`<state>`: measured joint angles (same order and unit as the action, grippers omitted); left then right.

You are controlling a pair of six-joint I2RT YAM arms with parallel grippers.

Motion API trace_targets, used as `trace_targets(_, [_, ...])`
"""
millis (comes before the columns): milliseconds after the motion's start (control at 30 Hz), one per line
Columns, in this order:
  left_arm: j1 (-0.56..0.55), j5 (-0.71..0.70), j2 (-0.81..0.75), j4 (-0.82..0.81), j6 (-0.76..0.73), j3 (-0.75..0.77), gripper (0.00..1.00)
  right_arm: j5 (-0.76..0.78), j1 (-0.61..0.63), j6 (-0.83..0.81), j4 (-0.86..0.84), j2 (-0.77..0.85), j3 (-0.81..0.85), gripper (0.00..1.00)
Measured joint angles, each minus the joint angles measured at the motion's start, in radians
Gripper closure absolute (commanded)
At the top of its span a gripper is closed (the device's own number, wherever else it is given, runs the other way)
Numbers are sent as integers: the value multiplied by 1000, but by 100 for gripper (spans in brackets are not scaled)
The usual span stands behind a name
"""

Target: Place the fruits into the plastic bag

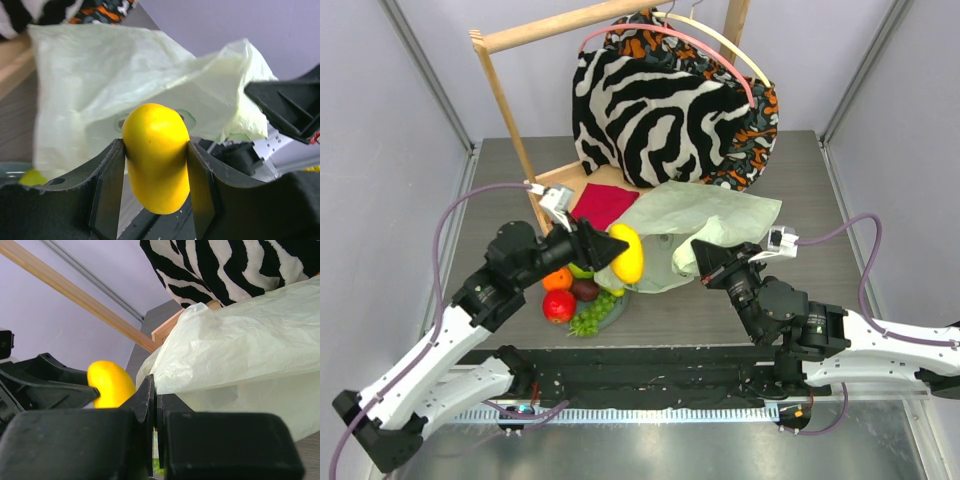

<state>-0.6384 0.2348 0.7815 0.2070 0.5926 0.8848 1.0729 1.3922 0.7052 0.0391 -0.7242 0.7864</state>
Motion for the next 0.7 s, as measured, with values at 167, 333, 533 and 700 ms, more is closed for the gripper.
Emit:
trace_targets(167, [-133,-61,84,-24,-18,0,82,0,0,-13,-12,-7,3,99])
trace_targets(333, [-165,-107,175,-100,-20,-14,82,2,0,-15,-16,-7,3,99])
trace_targets(533, [-220,-181,307,-158,-17,-33,79,2,0,-15,-16,-7,3,99])
trace_targets(700, [-227,-272,365,-244,-2,-53,76,2,0,-15,-17,-9,3,99])
